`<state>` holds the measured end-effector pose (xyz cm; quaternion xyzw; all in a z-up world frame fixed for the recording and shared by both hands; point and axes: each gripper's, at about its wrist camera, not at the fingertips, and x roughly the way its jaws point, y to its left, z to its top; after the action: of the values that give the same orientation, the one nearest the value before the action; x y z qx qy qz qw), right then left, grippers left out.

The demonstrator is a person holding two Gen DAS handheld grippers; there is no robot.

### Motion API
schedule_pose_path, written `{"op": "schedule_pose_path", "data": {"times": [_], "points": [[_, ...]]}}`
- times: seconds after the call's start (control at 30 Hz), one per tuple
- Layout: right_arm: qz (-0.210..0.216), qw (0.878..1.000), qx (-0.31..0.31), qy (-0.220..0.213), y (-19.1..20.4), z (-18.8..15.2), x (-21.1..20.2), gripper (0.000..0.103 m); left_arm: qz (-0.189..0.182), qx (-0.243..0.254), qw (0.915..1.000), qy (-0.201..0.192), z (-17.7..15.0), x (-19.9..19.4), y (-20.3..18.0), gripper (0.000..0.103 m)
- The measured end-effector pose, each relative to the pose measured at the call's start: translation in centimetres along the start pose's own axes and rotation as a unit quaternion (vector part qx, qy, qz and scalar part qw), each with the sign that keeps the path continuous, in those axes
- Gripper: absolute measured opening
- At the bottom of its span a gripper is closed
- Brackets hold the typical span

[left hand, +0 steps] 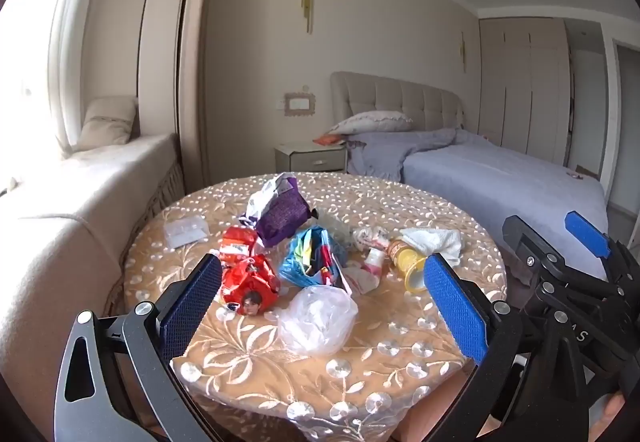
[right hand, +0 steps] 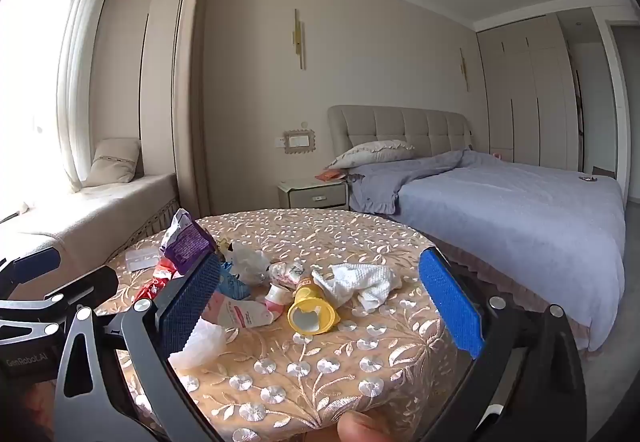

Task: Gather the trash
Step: 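Move both open grippers toward the trash on the table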

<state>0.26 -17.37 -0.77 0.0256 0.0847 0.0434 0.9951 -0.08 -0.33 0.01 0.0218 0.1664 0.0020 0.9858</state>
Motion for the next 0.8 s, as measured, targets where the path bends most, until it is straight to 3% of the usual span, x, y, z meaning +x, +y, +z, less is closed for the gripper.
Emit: {"op": "schedule_pose_path", "data": {"times": [0.13,0.2,0.8], "points": [[0.003,1.0,0.005,-0.003,0.0,0.0,0.0,0.099,0.007,0.0,1.0,-0.005,-0.4,-0.3,-0.7,0.099],[0.004,1.0,0.005,-0.004,-0.1,0.0,-0.1,0.099,-0.006,-0.022,0.9997,0.0,-0.3,0.0,0.7,0.099],[0.006,1.0,0.001,0.004,0.3,0.3,0.1,0.099,-0.003,-0.018,0.9998,0.008,0.0,0.5,0.4,0.099]]}}
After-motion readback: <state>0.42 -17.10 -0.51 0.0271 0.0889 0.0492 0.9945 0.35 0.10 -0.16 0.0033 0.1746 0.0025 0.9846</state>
